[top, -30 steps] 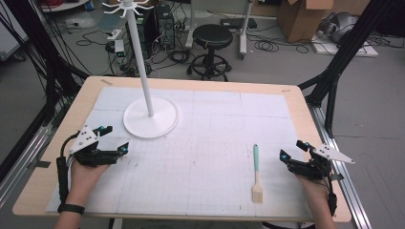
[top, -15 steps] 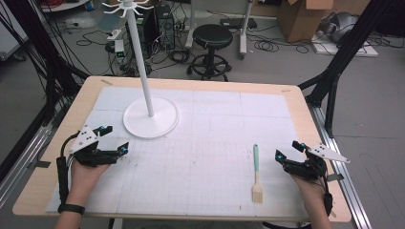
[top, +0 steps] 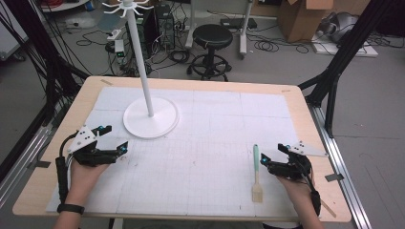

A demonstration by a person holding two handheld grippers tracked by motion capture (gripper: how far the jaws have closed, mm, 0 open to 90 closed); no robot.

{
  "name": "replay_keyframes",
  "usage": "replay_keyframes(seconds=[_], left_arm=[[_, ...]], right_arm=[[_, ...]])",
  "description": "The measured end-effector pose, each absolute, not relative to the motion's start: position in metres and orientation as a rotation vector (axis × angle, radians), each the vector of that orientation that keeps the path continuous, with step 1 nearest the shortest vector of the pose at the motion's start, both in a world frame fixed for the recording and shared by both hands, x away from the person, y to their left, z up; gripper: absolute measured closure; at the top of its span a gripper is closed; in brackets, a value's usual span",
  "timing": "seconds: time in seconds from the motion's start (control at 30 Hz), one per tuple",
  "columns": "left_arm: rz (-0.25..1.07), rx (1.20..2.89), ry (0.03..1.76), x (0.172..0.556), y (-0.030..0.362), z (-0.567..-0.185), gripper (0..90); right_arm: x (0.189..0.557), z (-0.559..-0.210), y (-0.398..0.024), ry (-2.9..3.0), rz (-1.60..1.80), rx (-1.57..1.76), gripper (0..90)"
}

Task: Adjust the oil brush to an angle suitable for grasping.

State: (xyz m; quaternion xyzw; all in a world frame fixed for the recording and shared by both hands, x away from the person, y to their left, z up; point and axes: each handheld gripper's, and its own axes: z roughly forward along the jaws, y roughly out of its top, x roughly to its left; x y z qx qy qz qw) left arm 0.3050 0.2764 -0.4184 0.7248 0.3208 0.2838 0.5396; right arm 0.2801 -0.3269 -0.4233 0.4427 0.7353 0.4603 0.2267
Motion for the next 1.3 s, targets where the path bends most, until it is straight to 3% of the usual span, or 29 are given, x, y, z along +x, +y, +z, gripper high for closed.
replay_keyframes(seconds=[0.23, 0.93, 1.03, 1.3], left_arm=[[0.679, 1.714, 0.763, 0.305, 0.277, -0.418, 13.8], [0.7, 1.701, 0.751, 0.305, 0.275, -0.417, 14.0], [0.701, 1.701, 0.746, 0.304, 0.275, -0.416, 14.0], [0.703, 1.699, 0.744, 0.304, 0.275, -0.416, 14.0]], right_arm=[[0.276, -0.427, -0.311, 2.092, 1.234, 1.232, 20.0], [0.266, -0.443, -0.289, 2.208, 1.041, 1.348, 53.8], [0.264, -0.444, -0.285, 2.198, 0.998, 1.368, 62.5], [0.265, -0.444, -0.282, 2.17, 0.96, 1.407, 68.3]])
